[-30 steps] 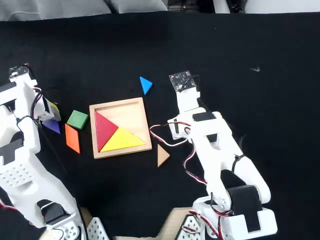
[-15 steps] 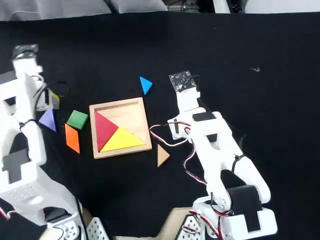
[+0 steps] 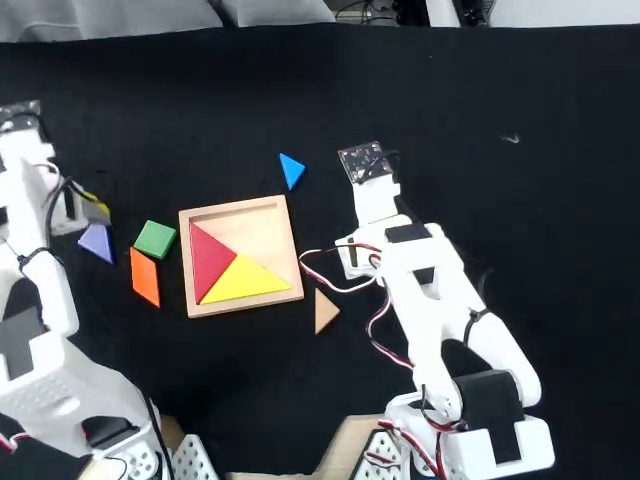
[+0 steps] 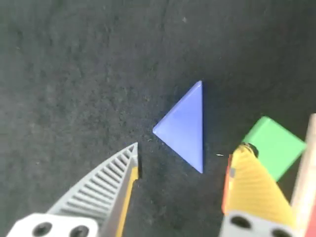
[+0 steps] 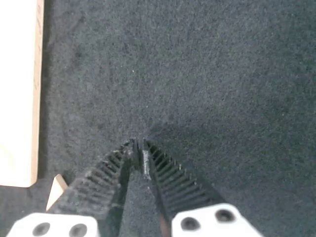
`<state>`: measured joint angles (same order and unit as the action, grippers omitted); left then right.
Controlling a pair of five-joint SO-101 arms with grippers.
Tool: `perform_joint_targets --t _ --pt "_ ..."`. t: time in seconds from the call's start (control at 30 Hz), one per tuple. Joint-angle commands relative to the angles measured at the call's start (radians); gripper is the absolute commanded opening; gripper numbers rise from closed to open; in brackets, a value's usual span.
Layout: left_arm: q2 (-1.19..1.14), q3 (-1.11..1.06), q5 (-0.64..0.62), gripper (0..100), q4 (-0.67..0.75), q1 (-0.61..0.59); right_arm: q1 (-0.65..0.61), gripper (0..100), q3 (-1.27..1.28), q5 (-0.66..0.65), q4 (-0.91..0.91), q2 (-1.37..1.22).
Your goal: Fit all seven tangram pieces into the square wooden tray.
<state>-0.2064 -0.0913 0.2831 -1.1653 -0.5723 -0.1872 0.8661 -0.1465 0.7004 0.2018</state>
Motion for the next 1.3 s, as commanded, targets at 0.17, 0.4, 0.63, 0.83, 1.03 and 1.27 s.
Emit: perform_joint_targets --t 0.17,0.4,0.63,0.83,1.03,1.27 --pt "-0.163 -0.028 0.026 30 0.193 -0.004 -0.018 1.2 -0.050 -0.012 0.011 -0.002" --pt "-0.252 0.044 0.020 29 0.193 -0.013 -0.018 1.2 -0.050 -0.012 0.011 -0.001" --pt "-0.262 0.059 0.014 29 0.195 -0.007 -0.018 1.2 -0.050 -0.012 0.011 -0.001" --pt "-0.261 0.054 0.005 29 0.161 -0.008 -0.018 1.2 -0.050 -0.012 0.011 0.001" --pt "-0.259 0.064 -0.037 20 0.138 -0.005 -0.018 1.2 -0.050 -0.012 0.011 0.001" --pt "-0.259 0.064 -0.037 18 0.138 -0.007 -0.018 1.2 -0.050 -0.012 0.011 -0.001"
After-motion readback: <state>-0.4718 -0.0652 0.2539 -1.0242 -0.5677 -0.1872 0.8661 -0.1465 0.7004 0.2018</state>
